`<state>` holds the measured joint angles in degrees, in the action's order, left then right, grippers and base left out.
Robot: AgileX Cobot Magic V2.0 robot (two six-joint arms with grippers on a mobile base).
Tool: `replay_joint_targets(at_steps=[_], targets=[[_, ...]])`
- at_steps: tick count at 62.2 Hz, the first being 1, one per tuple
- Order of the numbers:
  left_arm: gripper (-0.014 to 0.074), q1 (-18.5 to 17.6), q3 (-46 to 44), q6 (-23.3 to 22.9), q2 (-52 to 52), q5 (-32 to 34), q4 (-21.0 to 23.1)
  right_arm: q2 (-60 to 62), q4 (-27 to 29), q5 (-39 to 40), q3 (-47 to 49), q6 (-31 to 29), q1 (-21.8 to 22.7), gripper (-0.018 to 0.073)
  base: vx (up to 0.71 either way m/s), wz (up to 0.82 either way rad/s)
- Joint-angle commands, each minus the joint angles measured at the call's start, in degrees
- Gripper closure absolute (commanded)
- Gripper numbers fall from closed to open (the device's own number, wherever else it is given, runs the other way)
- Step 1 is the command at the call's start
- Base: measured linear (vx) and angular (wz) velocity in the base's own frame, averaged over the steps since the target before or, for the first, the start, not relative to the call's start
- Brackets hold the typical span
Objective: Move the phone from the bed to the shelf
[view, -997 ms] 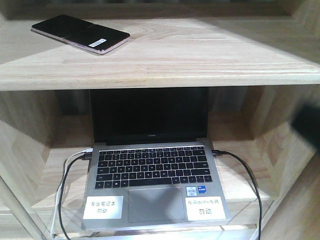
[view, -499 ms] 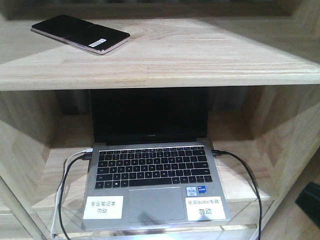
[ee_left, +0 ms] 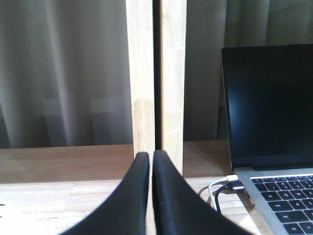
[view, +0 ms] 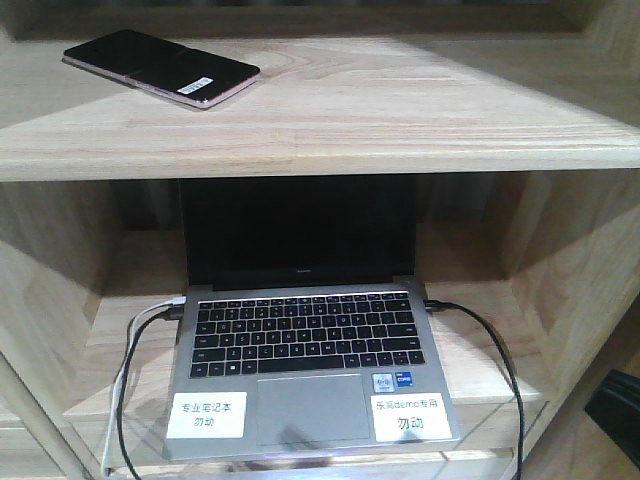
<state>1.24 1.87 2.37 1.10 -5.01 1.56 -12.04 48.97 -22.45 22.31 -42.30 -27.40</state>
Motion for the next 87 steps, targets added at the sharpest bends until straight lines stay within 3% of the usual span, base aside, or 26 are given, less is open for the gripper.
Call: replay_joint_targets(at_steps=[1, 29, 35, 53, 59, 75, 87], targets=[[0.0595, 0.2, -1.4, -0.5, 0.4, 4.1, 0.6, -0.6, 1.3, 2.3, 1.5, 0.0, 0.2, 0.0564, 0.00, 0.00], [0.0595, 0.2, -1.4, -0.5, 0.4, 4.1, 0.6, -0.6, 0.1, 4.1, 1.5, 0.8, 0.2, 0.0564, 0.00, 0.00], [0.0595, 0.2, -1.4, -0.5, 0.4, 4.1, 0.6, -0.6, -5.5, 4.0, 1.5, 7.0, 0.2, 0.0564, 0.00, 0.00], [0.0595, 0.2, -1.4, -0.5, 0.4, 4.1, 0.6, -0.6, -33.2, 4.0, 1.5, 35.2, 0.2, 0.0564, 0.00, 0.00], [0.0595, 0.2, -1.4, -0.5, 0.4, 4.1, 0.6, -0.6, -38.8, 4.0, 1.5, 40.5, 0.2, 0.0564, 0.00, 0.00], [0.0595, 0.2, -1.4, -0.5, 0.4, 4.1, 0.6, -0.6, -42.9, 4.1, 1.5, 41.2, 0.2, 0.0564, 0.00, 0.00], [0.0595, 0.2, -1.4, -0.5, 0.4, 4.1, 0.6, -0.6, -42.9, 3.2, 1.5, 37.2, 2.6, 0.0564, 0.00, 0.00]])
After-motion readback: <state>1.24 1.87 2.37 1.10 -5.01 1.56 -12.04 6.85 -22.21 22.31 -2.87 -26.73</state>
